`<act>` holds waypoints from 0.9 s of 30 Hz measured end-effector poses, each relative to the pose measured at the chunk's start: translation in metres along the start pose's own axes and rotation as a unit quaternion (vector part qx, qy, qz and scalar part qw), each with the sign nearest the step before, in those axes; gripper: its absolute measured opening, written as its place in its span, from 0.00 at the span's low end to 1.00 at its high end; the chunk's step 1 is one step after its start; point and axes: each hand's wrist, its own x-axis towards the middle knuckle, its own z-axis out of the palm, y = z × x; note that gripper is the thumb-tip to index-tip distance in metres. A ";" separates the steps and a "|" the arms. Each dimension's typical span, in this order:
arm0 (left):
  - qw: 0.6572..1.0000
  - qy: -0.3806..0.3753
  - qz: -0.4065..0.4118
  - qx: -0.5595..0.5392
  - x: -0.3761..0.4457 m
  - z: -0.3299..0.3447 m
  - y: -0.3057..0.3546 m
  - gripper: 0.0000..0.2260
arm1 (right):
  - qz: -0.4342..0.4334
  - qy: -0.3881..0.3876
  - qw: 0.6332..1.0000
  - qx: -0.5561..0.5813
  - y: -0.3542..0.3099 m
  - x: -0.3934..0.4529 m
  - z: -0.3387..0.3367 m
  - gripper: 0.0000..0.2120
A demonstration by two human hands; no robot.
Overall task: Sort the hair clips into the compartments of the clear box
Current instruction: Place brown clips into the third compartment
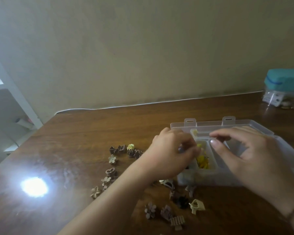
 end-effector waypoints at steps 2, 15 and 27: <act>0.998 0.004 0.003 0.055 0.005 0.008 0.000 0.08 | 0.011 0.008 1.000 0.008 0.004 0.002 -0.003 0.10; 0.993 0.097 -0.026 0.061 -0.037 -0.020 -0.064 0.11 | 0.325 -0.173 0.906 -0.209 0.098 0.013 -0.037 0.41; 0.980 -0.061 -0.036 0.186 -0.044 -0.015 -0.075 0.29 | 0.325 -0.158 0.906 -0.219 0.080 0.016 -0.010 0.25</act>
